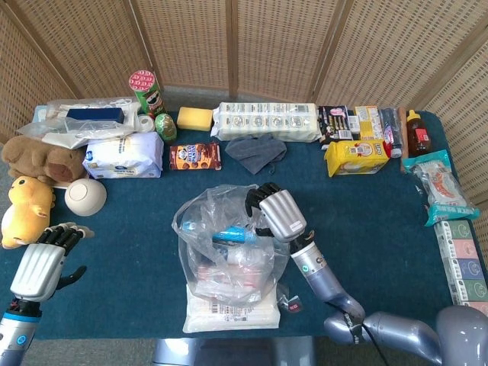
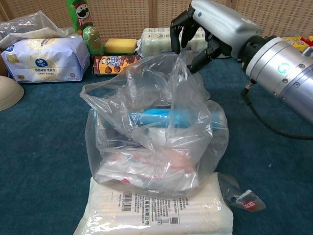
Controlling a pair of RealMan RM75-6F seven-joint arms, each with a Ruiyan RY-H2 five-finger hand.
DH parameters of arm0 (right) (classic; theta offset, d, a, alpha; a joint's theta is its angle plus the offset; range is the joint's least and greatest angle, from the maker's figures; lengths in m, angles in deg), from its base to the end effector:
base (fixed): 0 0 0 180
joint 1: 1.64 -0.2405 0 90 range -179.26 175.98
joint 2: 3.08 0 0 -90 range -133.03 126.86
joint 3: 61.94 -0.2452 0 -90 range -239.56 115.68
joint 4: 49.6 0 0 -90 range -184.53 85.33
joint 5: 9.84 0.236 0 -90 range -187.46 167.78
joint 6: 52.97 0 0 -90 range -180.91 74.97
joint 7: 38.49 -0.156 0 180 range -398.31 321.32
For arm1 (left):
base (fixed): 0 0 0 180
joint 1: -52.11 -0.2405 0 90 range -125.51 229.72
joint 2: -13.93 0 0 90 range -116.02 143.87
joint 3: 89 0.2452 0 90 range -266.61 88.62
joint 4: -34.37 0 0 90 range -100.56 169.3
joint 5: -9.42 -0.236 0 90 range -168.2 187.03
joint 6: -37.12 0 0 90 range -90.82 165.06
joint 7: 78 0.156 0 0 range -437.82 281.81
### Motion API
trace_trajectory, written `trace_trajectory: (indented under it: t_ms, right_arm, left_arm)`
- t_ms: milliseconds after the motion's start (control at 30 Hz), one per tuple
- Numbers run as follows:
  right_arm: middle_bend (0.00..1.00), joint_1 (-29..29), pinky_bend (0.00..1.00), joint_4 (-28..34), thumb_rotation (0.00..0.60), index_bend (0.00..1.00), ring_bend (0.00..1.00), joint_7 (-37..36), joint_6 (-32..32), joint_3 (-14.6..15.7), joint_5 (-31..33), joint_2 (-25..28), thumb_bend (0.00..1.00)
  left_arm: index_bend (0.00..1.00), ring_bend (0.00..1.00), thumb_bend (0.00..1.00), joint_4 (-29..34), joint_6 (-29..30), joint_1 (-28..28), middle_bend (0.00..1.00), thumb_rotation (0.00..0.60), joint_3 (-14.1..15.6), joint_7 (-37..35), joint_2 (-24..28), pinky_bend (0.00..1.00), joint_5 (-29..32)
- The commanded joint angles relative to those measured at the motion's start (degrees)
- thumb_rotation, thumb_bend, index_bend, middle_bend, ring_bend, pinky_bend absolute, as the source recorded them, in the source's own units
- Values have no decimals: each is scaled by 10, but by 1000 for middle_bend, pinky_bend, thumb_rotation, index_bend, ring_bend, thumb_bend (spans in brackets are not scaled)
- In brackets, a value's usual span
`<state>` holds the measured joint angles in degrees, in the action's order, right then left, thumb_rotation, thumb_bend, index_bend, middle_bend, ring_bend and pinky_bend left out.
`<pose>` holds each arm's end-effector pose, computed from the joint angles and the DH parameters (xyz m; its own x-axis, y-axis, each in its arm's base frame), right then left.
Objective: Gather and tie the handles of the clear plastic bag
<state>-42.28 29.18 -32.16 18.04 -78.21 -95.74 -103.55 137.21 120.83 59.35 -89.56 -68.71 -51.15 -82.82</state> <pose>-0.0581 -0.3391 -0.0391 0.1090 0.0096 0.9940 -0.8261 -0.5553 0.0959 -0.2468 0.1900 0.0964 0.3762 0.0450 0.9254 0.9152 -0.1736 -0.3636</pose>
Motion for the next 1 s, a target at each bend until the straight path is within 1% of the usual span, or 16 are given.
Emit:
trace_trajectory:
  t_ms: [33,100,200,467,600,667,733,833,900,1000]
  right_arm:
    - [562,-1,362,-20,600,711,522,-22,29,-12,-7,-21,194]
    - [576,1,367,-21,600,729,536,-30,50,-21,-6,-25,195]
    - [584,6,371,-14,600,741,548,-34,67,-27,-5,-22,196]
    - [590,19,372,19,600,744,561,-48,96,-38,0,-3,197]
    - [591,29,372,63,600,743,562,-78,106,-56,23,6,200]
    - [591,30,372,70,600,737,562,-80,108,-61,27,9,201]
    - [590,32,372,71,600,719,562,-79,116,-67,30,12,206]
    - [589,34,372,75,600,685,559,-81,115,-66,32,20,213]
    - [585,37,374,80,600,664,553,-85,108,-61,31,32,217]
    - [566,42,399,96,600,592,542,-92,90,-49,33,54,239]
  left_arm:
    - [300,221,178,-2,0,0,316,600,0,-2,-1,237,2]
    - [301,221,178,-5,0,0,316,600,0,-4,-3,237,3]
    - [301,221,177,-7,-1,0,316,600,2,-6,-5,237,3]
    - [301,221,178,-8,-1,1,316,600,4,-6,-8,237,2]
    - [301,221,177,-4,0,2,316,600,4,-1,-8,237,0]
    - [301,221,177,-2,0,2,317,600,4,0,-7,237,-1]
    - [301,221,177,0,2,3,316,600,3,3,-7,237,-3]
    - [301,221,177,4,2,3,316,600,4,6,-6,236,-5]
    - [301,221,177,6,2,3,316,600,5,8,-6,237,-6]
    - [301,221,178,7,2,3,316,600,5,10,-6,237,-5]
